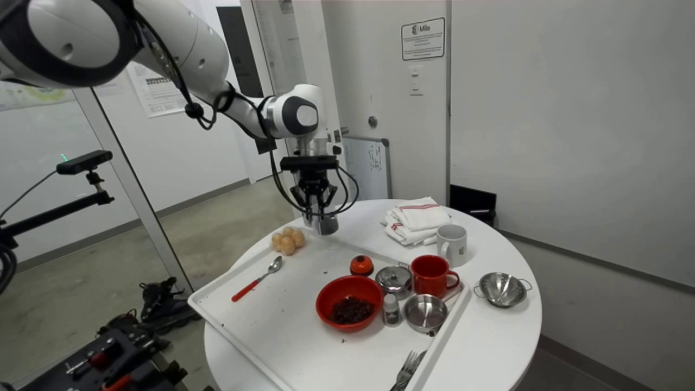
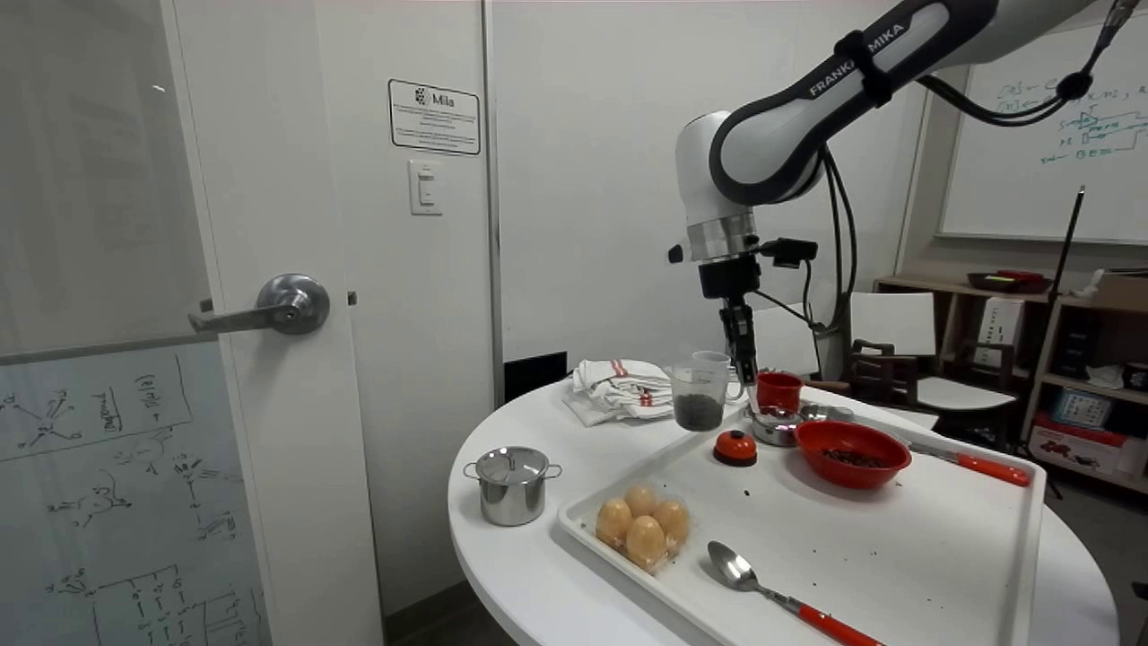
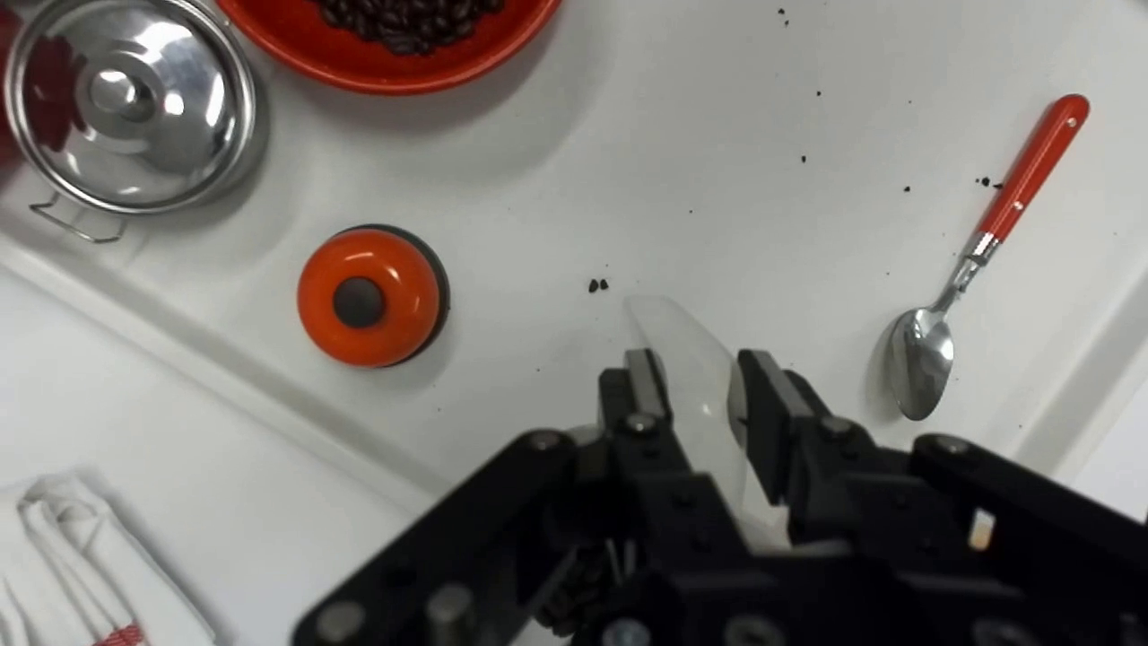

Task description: Pick up the jug and pour some of its contents into the red bowl

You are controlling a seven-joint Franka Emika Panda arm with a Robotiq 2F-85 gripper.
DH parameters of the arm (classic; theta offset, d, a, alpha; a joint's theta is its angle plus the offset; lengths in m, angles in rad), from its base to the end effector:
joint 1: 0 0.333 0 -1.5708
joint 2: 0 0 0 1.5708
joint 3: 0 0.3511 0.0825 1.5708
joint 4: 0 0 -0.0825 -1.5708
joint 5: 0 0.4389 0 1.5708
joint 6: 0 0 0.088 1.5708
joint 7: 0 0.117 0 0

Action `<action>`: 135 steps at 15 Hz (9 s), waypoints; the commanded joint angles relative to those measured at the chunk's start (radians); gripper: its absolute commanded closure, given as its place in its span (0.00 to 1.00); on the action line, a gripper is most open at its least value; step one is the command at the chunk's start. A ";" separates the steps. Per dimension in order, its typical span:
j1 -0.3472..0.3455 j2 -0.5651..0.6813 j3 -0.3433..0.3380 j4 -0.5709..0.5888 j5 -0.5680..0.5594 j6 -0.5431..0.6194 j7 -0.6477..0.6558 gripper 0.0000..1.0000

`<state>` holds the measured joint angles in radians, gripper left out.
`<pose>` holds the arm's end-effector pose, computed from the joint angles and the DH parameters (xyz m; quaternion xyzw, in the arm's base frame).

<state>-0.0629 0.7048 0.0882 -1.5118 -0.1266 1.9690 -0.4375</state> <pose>0.7477 0.0007 0.2153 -0.9599 -0.2514 0.1242 0.0001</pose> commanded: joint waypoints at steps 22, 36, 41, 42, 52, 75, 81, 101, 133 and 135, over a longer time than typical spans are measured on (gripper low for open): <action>-0.012 0.004 -0.117 -0.069 0.346 -0.116 0.651 0.74; -0.040 -0.034 -0.117 -0.124 0.679 -0.091 0.972 0.91; -0.071 -0.074 -0.140 -0.230 0.840 -0.027 1.038 0.91; -0.077 -0.085 -0.148 -0.257 0.873 -0.011 1.044 0.91; -0.117 -0.265 -0.224 -0.525 1.224 0.084 1.053 0.91; -0.249 -0.256 -0.365 -0.683 1.217 -0.290 0.578 0.74; -0.240 -0.259 -0.356 -0.650 1.218 -0.307 0.616 0.91; -0.393 0.033 -0.374 -0.250 1.278 -0.847 0.845 0.91; -0.403 0.220 -0.400 -0.015 1.421 -0.998 0.980 0.91; -0.382 0.196 -0.407 -0.042 1.415 -0.940 0.974 0.90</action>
<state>-0.4862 0.9563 -0.2939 -1.4981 1.2860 0.9604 0.5436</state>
